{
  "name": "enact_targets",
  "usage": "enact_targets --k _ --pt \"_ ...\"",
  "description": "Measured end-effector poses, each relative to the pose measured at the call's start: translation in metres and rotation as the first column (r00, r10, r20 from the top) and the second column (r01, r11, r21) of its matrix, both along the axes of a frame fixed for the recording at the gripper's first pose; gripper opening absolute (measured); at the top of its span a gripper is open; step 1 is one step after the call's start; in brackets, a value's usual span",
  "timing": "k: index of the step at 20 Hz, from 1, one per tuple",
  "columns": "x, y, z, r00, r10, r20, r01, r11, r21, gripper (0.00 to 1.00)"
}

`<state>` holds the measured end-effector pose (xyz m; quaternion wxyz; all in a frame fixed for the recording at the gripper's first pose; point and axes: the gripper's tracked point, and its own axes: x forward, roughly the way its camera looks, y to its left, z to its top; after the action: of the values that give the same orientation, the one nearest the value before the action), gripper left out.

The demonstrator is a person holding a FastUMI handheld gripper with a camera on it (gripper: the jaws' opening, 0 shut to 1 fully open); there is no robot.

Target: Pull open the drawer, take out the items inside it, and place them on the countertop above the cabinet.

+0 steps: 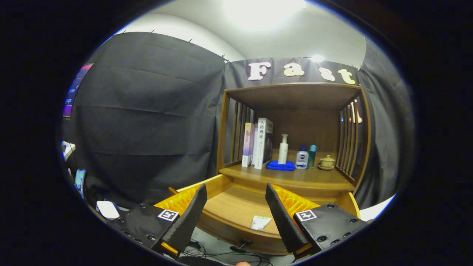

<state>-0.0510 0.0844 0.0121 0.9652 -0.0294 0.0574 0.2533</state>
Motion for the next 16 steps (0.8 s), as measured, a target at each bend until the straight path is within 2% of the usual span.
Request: enact_targets --k 4,9,13,16 --pt "0.035 -0.002 0.026 1.0 0.027 -0.016 -0.027 1.0 -0.01 0.98" --pt "0.082 -0.001 0.032 0.988 0.078 -0.133 -0.081 0.997 -0.018 0.98" --pt "0.111 -0.004 -0.005 0.947 0.104 -0.304 -0.141 0.985 -0.103 0.98" --pt "0.118 -0.004 -0.039 0.907 0.109 -0.408 -0.197 0.964 -0.179 0.98"
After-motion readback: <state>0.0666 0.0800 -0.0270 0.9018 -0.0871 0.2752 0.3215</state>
